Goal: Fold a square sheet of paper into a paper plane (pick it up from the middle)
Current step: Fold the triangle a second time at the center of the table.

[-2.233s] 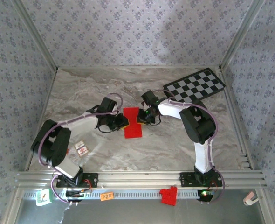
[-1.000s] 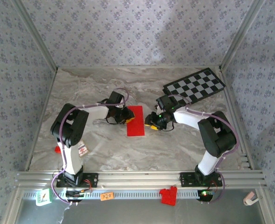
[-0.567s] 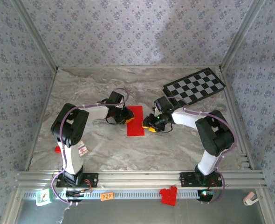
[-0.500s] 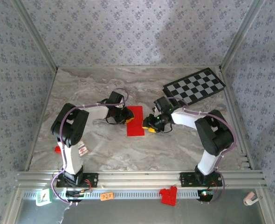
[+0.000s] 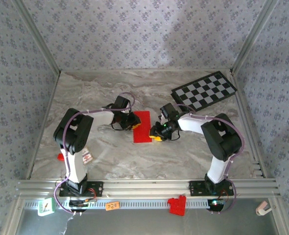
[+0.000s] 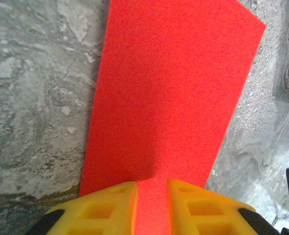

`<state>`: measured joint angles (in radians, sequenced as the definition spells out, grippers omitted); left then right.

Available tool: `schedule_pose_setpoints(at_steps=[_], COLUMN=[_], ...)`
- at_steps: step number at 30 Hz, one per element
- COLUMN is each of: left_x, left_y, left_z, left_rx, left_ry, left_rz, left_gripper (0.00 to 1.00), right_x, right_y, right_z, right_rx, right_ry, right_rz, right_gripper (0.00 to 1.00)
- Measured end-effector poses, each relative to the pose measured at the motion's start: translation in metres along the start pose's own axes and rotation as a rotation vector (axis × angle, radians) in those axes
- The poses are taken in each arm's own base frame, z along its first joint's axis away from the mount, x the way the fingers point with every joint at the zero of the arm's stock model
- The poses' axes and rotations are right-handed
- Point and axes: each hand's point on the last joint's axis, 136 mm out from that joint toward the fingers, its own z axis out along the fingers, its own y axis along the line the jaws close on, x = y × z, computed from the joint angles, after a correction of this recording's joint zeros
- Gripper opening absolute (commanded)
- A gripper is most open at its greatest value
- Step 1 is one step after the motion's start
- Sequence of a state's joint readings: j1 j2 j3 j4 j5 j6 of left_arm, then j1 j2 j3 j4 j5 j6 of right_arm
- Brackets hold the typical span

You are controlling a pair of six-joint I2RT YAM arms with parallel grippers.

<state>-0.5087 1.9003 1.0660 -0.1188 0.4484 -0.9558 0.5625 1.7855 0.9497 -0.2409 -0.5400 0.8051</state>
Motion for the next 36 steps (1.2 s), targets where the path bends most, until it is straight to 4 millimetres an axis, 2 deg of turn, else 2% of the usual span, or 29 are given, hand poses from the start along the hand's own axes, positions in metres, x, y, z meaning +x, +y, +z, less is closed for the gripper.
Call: schedule_pose_setpoints(at_steps=[22,36], left_x=[-0.002,-0.002], left_y=[0.001,0.001], left_z=[-0.001,-0.001], left_rx=[0.000,0.000], left_ry=[-0.003,-0.003], left_rz=[-0.004,-0.004], left_gripper=[0.23,0.23], right_x=[0.003,0.008], right_y=[0.021,0.009], right_z=[0.004,0.007], right_rx=[-0.101,-0.092], right_ry=[0.027,0.035], right_rz=[-0.046,0.022], right_gripper=[0.28,0.16])
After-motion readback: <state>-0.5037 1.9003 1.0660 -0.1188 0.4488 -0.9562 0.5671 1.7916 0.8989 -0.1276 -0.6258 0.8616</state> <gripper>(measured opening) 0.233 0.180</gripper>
